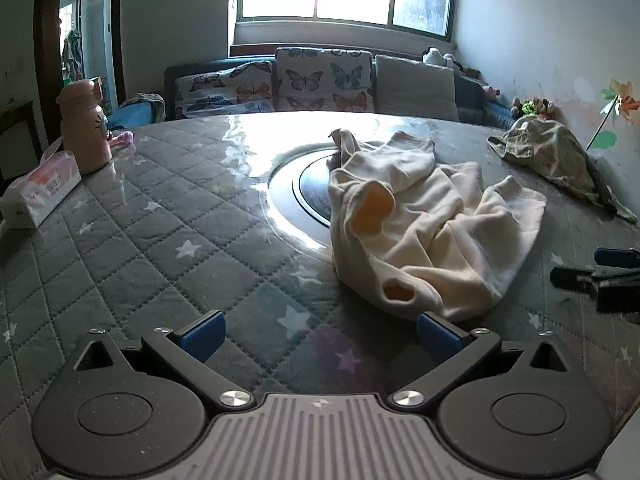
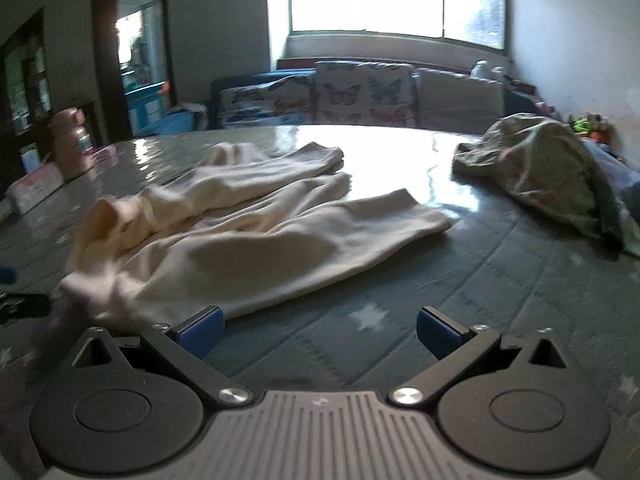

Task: Fold clothes
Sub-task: 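Move both grippers toward the crumpled cream sweatshirt on the table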

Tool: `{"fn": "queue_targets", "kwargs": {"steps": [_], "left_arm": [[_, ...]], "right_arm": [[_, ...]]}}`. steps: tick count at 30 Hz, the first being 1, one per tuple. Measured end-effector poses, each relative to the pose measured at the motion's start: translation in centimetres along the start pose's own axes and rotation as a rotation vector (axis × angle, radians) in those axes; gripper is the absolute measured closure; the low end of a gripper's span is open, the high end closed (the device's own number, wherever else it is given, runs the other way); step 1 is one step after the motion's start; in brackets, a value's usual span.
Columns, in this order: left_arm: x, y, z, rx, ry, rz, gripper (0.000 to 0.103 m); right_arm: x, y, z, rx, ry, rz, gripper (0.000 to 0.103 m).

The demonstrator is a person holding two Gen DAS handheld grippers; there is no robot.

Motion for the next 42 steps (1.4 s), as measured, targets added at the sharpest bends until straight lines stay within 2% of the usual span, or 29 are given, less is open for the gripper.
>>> {"fn": "queue_targets", "kwargs": {"steps": [6, 7, 9, 13, 15, 19, 42], "left_arm": [[0.7, 0.0, 0.4, -0.004, 0.014, 0.001, 0.0], [0.8, -0.1, 0.4, -0.005, 0.017, 0.001, 0.0], [1.0, -0.3, 0.5, -0.006, 0.017, 0.001, 0.0], [1.1, -0.3, 0.5, -0.011, 0.016, -0.024, 0.0], [1.3, -0.3, 0.5, -0.009, 0.016, -0.032, 0.0], [1.4, -0.6, 0.7, -0.009, 0.016, -0.042, 0.0], [1.9, 0.0, 1.6, -0.036, 0.032, -0.089, 0.0]], "right_arm": [[-0.4, 0.1, 1.0, 0.039, -0.062, 0.002, 0.0], [-0.6, 0.6, 1.7, 0.014, -0.052, -0.004, 0.0], [0.6, -0.7, -1.6, 0.037, -0.106, 0.023, 0.0], [3.1, -3.5, -6.4, 0.013, -0.095, 0.003, 0.0], [2.7, -3.6, -5.8, -0.054, -0.087, -0.028, 0.0], [2.1, -2.3, -4.5, -0.107, -0.088, -0.055, 0.0], [2.9, -2.0, -5.7, -0.136, -0.094, -0.08, 0.0]]}}
Point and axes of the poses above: each gripper's, at about its wrist camera, not at the fingertips, and y roughly the way its jaws point, z to its right, x to its underside, the point moved 4 cm from there along y, roughly the way its jaws point, and after that the axes turned 3 degrees about y, right-handed, at the moved point
